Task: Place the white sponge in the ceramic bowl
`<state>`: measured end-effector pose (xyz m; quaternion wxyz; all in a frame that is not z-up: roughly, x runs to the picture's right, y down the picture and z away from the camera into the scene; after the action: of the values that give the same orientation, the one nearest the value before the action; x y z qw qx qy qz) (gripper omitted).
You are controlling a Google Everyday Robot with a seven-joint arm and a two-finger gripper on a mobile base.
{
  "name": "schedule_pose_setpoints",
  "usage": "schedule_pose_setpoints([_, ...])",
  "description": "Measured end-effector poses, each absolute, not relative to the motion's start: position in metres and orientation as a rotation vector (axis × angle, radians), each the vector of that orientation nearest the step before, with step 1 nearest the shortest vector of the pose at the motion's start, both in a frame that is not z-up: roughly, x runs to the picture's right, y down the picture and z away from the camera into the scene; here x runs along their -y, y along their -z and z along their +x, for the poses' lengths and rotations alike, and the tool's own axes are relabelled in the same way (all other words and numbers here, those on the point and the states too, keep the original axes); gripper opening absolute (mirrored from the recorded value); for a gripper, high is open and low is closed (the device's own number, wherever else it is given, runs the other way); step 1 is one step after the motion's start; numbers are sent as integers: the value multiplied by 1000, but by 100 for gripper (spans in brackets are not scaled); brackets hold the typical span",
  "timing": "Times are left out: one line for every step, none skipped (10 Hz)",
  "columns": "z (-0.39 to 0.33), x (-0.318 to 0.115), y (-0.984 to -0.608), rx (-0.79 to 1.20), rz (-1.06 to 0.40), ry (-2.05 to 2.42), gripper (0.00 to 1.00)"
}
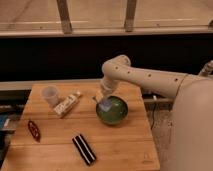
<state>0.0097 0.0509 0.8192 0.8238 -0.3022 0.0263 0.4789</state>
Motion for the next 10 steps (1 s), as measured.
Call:
schedule_pose_setpoints([16,-52,-819,-55,-642,-1033,1])
schedule_pose_setpoints([14,-52,-819,-54,-643,-1032,8])
schedule_pose_setpoints([10,-52,-819,-51,-646,-1027,18])
schedule_pose_setpoints([13,-52,-819,-53,-644,-1029,28])
schedule_pose_setpoints([14,-52,-819,-54,-643,-1031,36])
schedule_pose_setpoints([13,-52,-819,-54,-644,-1029,48])
schedule_pose_setpoints([11,-52,-819,-53,-645,-1027,58])
schedule_pose_setpoints([12,-52,-819,-53,-645,-1028,66])
schedule_pose_setpoints([13,-52,-819,-53,-644,-1029,75])
schedule_pose_setpoints([13,-52,-819,-53,-645,-1030,80])
